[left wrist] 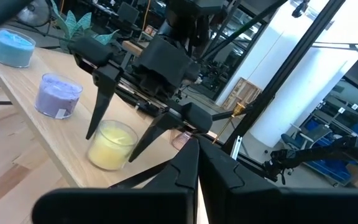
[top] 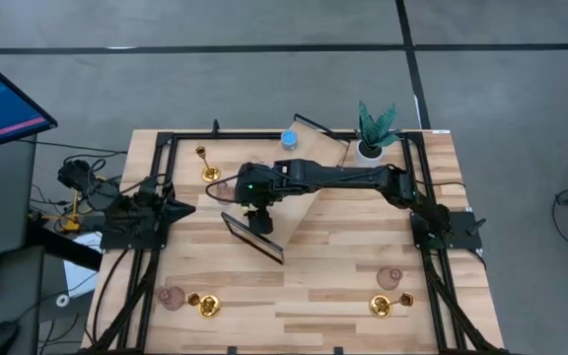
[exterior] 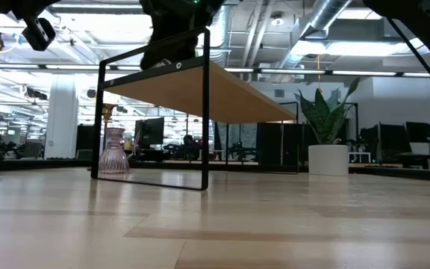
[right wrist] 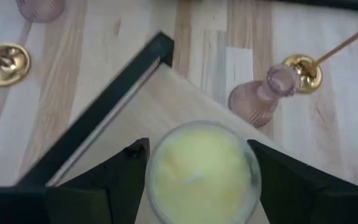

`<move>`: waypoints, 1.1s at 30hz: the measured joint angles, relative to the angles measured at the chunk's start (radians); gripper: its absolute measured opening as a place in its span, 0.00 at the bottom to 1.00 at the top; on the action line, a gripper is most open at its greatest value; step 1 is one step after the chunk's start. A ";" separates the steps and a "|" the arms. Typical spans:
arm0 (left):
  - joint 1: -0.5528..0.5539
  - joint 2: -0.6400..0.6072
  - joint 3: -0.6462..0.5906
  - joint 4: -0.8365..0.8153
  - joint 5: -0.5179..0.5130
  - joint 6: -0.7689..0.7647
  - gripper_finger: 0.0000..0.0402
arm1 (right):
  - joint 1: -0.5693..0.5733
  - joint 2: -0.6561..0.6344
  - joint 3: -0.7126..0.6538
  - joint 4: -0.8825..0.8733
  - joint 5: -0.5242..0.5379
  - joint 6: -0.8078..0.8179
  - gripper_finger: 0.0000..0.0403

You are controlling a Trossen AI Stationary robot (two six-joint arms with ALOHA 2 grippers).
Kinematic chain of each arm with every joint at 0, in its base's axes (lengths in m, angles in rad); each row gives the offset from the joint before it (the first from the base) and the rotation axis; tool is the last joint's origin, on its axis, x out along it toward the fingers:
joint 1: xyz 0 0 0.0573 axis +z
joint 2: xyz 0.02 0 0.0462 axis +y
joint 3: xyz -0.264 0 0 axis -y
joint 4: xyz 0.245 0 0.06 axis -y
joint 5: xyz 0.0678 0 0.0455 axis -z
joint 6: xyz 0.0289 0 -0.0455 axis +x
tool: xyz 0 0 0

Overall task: Pick & Place candle stick holders
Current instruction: Put the yellow candle on the shelf

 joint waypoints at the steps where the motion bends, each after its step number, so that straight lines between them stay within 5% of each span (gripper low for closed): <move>1: 0.000 0.000 0.000 0.000 0.000 0.000 0.02 | 0.000 0.000 0.000 0.007 0.000 -0.001 0.64; 12: 0.000 0.000 0.000 0.001 0.000 0.000 0.02 | 0.016 -0.014 0.120 -0.016 0.001 -0.043 0.64; 18: 0.000 0.005 0.000 0.006 0.000 0.000 0.02 | 0.022 -0.128 0.097 -0.033 0.030 -0.044 0.60; 22: 0.000 0.013 0.000 0.007 0.004 0.000 0.02 | 0.018 -0.151 0.097 -0.138 0.088 -0.040 0.45; 28: 0.000 0.015 0.000 0.007 0.004 0.000 0.02 | 0.024 -0.095 0.094 -0.205 0.087 -0.019 0.06; 33: 0.000 0.015 0.000 0.011 0.004 0.000 0.03 | 0.027 -0.031 0.093 -0.218 0.087 -0.015 0.04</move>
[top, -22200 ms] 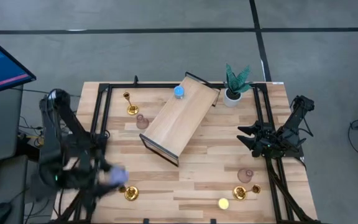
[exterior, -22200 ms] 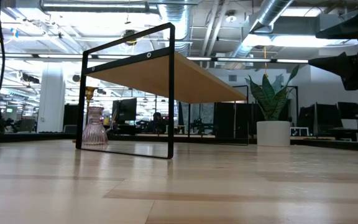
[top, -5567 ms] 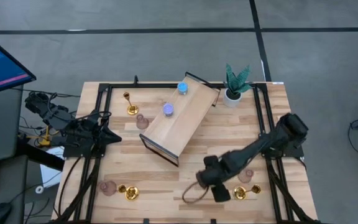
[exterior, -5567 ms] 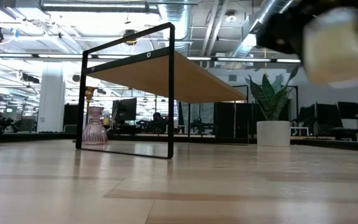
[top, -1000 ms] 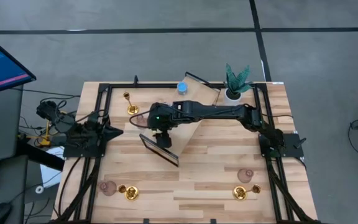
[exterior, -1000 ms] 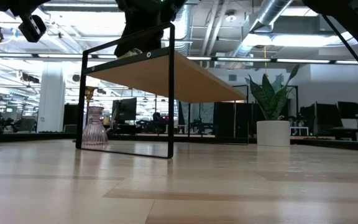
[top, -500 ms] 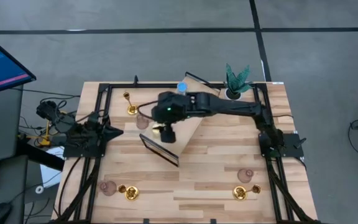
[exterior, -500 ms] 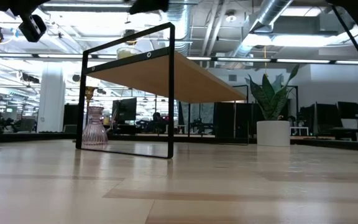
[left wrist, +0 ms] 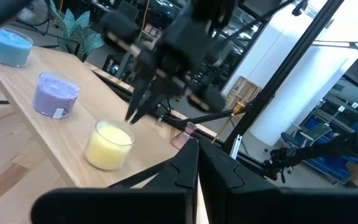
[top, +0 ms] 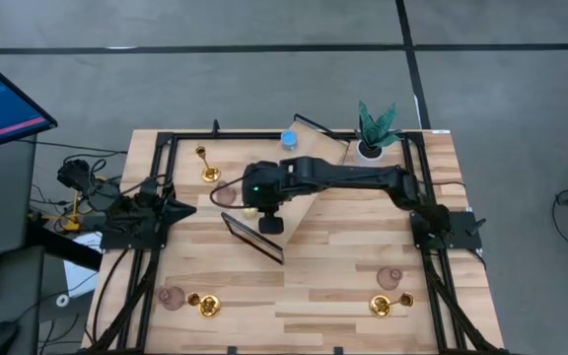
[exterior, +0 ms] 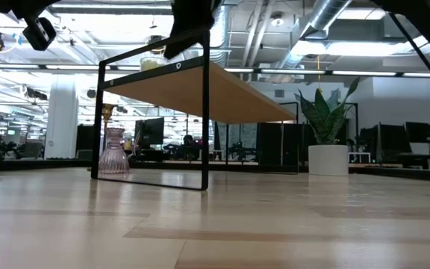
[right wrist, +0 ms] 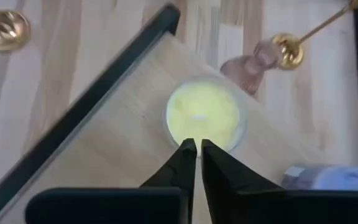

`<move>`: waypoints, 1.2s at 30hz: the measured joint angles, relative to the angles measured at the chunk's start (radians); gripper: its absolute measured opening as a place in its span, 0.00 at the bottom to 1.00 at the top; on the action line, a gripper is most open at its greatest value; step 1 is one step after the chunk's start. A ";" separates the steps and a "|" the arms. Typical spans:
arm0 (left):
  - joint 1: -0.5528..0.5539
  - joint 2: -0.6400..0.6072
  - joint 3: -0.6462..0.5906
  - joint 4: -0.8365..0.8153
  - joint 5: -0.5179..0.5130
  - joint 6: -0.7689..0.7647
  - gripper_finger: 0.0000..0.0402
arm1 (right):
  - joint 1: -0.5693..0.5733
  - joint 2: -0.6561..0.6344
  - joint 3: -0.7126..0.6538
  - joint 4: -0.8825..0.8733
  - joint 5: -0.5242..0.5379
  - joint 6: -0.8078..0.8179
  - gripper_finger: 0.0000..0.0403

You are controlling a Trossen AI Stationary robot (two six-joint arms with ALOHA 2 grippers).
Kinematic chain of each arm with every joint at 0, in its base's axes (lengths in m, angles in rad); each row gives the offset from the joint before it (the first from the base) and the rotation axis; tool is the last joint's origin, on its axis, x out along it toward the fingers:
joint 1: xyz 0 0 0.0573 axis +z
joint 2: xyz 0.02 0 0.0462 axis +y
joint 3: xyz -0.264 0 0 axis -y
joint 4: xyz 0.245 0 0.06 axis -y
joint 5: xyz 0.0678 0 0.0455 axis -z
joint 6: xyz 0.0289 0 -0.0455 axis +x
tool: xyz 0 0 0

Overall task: Pick & Place candle stick holders
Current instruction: Put the yellow candle on the shelf

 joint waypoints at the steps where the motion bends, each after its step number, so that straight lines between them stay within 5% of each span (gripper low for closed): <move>1: 0.000 0.000 0.000 0.001 0.000 0.000 0.03 | 0.000 0.008 0.000 0.000 0.000 0.000 0.04; 29: 0.000 0.000 0.000 0.017 0.000 0.000 0.03 | 0.025 -0.022 0.018 -0.158 0.051 -0.003 0.00; 36: 0.000 0.000 0.000 0.018 0.000 0.000 0.03 | -0.003 -0.016 -0.059 -0.082 0.050 -0.008 0.00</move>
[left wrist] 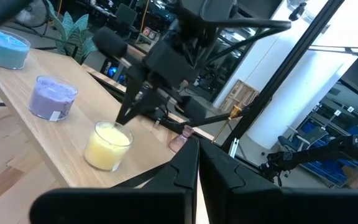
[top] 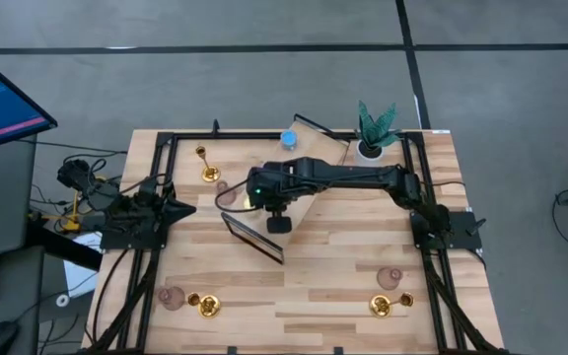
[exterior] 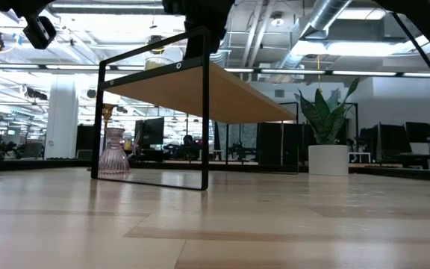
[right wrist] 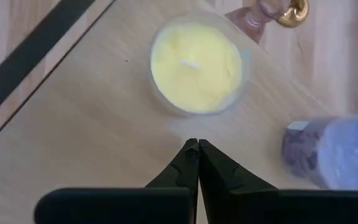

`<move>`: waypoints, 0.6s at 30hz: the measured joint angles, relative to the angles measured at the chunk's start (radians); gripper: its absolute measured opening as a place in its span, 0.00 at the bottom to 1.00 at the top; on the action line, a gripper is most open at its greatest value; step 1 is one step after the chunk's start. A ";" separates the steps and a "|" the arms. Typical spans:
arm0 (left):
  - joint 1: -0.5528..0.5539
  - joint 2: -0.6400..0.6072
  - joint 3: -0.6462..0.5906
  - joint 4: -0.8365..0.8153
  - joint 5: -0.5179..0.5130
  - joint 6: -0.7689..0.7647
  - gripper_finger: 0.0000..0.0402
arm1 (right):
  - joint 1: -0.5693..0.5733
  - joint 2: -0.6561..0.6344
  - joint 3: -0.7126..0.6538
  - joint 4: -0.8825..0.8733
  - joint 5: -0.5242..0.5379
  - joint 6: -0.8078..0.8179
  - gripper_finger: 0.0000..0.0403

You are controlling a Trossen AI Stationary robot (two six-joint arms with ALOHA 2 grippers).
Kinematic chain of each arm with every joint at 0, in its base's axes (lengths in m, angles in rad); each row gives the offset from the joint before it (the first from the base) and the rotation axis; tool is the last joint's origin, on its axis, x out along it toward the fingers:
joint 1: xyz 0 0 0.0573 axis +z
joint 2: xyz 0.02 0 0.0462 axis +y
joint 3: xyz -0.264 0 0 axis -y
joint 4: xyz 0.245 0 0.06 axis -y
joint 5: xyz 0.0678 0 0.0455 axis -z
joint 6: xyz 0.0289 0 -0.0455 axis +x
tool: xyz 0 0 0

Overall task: Pick & Place candle stick holders
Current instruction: Put the yellow candle on the shelf

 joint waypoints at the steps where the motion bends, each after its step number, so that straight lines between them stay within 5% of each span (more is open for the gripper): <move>1: 0.000 0.000 0.000 0.000 0.000 0.000 0.03 | 0.000 0.000 -0.004 0.006 -0.004 0.000 0.00; 18: 0.000 0.000 0.000 0.005 0.000 0.000 0.03 | 0.001 0.000 -0.015 0.143 -0.053 -0.010 0.00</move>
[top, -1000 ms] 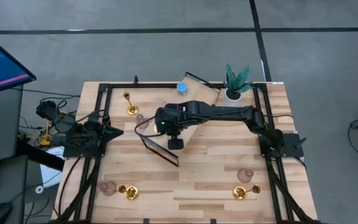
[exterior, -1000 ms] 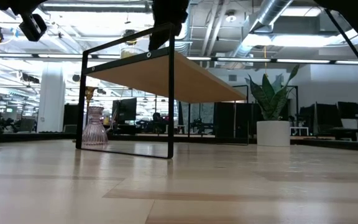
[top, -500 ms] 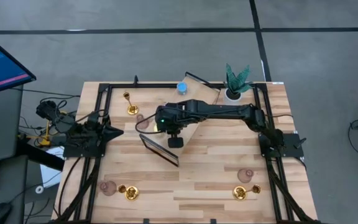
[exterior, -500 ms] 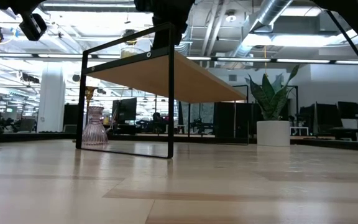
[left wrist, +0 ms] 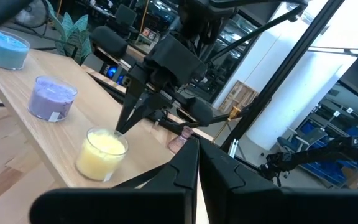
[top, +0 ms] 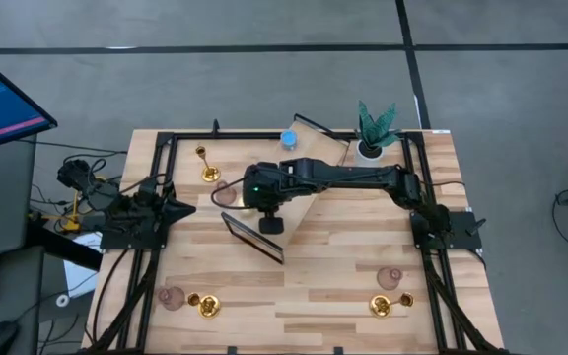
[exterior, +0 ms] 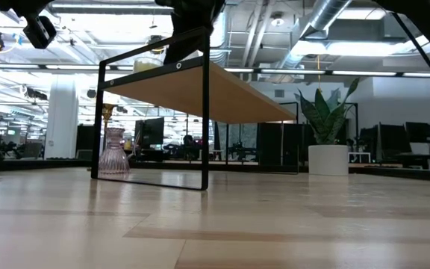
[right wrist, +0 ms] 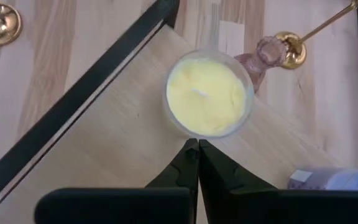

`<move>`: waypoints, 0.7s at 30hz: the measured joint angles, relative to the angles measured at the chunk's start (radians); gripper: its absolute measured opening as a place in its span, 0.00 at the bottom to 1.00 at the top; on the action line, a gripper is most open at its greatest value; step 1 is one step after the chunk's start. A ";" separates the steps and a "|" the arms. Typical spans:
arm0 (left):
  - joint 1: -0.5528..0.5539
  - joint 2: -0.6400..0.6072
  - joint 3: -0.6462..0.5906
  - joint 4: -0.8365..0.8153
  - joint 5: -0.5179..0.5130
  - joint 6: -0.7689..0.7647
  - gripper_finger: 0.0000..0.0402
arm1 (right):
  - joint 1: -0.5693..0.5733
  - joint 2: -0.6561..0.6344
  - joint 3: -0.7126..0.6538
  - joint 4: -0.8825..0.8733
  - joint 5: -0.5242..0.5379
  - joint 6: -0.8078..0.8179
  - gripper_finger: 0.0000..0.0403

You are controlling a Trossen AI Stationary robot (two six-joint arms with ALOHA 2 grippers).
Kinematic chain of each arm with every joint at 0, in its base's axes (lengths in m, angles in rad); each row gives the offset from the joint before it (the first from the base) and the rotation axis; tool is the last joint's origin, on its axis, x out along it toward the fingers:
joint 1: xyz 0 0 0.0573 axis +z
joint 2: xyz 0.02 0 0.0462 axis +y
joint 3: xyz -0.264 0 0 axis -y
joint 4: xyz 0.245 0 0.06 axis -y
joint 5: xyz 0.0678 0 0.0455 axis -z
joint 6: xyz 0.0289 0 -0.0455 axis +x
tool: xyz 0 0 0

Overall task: Pick & Place candle stick holders
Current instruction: Put the yellow candle on the shelf, then put the right glass candle holder on the shelf

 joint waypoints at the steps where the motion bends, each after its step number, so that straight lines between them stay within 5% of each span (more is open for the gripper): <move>1: 0.000 0.000 0.000 0.001 0.000 0.000 0.03 | 0.000 0.000 0.000 0.005 0.000 0.000 0.00; 13: 0.000 0.000 0.000 0.010 0.000 0.000 0.03 | 0.000 -0.001 0.001 0.099 -0.052 0.000 0.00; 21: 0.000 0.000 0.000 0.014 0.000 0.000 0.03 | 0.000 -0.074 0.001 -0.016 -0.049 0.030 0.00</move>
